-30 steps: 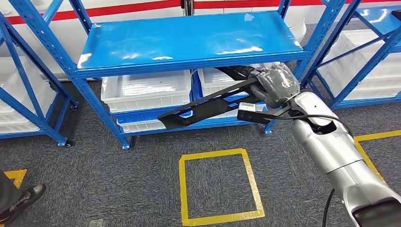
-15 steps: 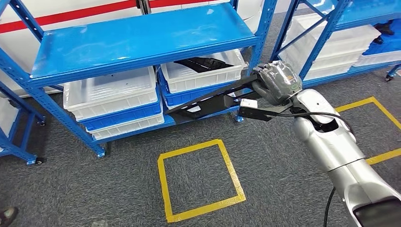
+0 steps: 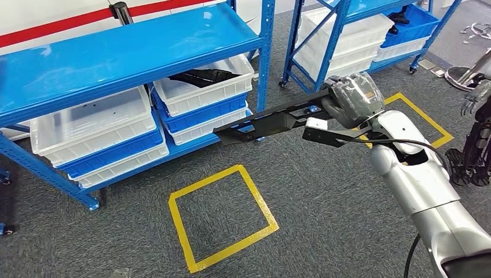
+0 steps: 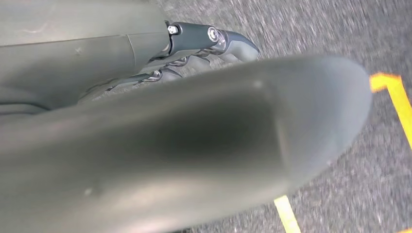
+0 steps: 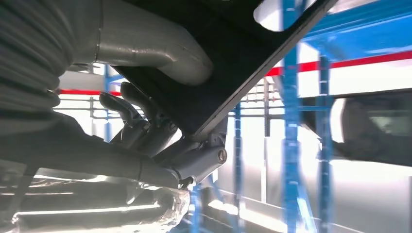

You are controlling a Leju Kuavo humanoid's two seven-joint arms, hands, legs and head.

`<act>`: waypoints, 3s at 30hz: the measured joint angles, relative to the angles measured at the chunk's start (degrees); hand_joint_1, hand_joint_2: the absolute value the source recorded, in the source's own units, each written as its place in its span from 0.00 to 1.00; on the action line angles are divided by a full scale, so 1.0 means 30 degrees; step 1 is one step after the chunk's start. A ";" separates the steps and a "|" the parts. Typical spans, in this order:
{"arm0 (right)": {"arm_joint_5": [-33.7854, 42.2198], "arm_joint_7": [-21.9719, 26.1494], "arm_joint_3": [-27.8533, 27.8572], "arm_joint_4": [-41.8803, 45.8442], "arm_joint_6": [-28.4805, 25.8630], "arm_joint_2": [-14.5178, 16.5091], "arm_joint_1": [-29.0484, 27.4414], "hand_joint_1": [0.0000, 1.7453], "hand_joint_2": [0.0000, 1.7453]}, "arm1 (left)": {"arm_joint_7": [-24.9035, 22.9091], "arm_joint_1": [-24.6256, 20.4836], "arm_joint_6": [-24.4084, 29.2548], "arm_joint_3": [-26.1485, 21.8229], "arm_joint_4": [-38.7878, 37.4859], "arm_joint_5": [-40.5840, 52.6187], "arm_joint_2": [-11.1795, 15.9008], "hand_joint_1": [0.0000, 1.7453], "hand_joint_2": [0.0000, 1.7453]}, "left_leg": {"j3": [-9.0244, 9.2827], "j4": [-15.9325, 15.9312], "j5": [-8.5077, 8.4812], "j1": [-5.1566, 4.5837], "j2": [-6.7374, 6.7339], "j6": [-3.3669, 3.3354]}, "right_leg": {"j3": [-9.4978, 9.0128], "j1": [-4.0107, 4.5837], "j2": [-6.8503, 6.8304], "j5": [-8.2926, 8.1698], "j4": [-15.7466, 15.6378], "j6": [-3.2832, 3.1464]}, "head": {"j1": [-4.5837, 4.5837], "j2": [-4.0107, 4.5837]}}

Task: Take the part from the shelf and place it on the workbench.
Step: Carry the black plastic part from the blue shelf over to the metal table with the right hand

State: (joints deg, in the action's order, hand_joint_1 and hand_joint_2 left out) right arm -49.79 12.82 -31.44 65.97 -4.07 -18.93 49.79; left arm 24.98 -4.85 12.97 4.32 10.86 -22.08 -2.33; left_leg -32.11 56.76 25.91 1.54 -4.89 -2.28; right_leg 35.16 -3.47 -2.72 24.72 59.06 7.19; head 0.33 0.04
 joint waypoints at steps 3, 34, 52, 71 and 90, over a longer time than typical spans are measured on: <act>-0.0027 -0.0042 0.0138 0.0106 0.0040 -0.0067 -0.0087 1.00 1.00 | -0.0018 -0.0066 0.0000 0.0022 0.0000 0.0031 -0.0010 0.00 0.00 | -0.0195 0.0337 0.0100 -0.0004 -0.0386 0.0383 | 0.0219 0.0072 0.0296 -0.0071 -0.0014 -0.0709 | 0.0169 0.0000; -0.0423 -0.0275 0.0774 0.0507 0.0395 -0.0395 -0.0143 1.00 1.00 | -0.0770 -0.0226 0.0011 0.0133 -0.0005 0.0273 -0.0084 0.00 0.00 | -0.0014 0.0394 0.0391 -0.0719 -0.0945 -0.0162 | -0.0121 0.0734 -0.0212 -0.0023 -0.0230 -0.1227 | 0.0129 0.0000; -0.0221 -0.0109 0.0750 0.0304 0.0556 -0.0532 0.0163 1.00 1.00 | -0.1053 -0.0108 0.0219 0.0140 -0.0038 0.0339 -0.0055 0.00 0.00 | 0.0423 0.0014 0.0406 -0.0365 0.2783 -0.0356 | 0.1117 0.0520 0.3297 -0.1233 -0.0486 -0.1149 | 0.0283 0.0000; -0.0038 -0.0118 0.0612 -0.0127 0.0621 -0.0568 0.0194 1.00 1.00 | -0.1078 -0.0075 0.0158 0.0142 -0.0044 0.0457 0.0149 0.00 0.00 | -0.1916 0.5076 0.3377 -0.0278 0.1373 0.0383 | 0.0899 0.0651 0.1482 -0.0367 0.0323 -0.1312 | 0.0307 0.0000; 0.0262 -0.0639 0.1211 0.0951 0.0526 -0.2136 -0.0881 1.00 1.00 | -0.1661 -0.0379 0.0115 0.0222 -0.0051 0.1182 -0.0059 0.00 0.00 | -0.0290 -0.0302 -0.0400 -0.0853 0.0451 -0.1026 | 0.2050 0.0472 0.0784 0.0868 0.3305 -0.0860 | 0.0134 0.0000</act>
State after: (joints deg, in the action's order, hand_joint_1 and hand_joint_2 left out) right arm -49.00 10.91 -27.80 68.83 -2.49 -25.34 47.14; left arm 20.00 -5.99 13.31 4.99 10.71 -18.53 -2.50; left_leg -32.98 55.85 24.71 -1.02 -3.53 -5.36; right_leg 41.31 -2.06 -0.37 27.32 68.98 4.61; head 0.73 0.04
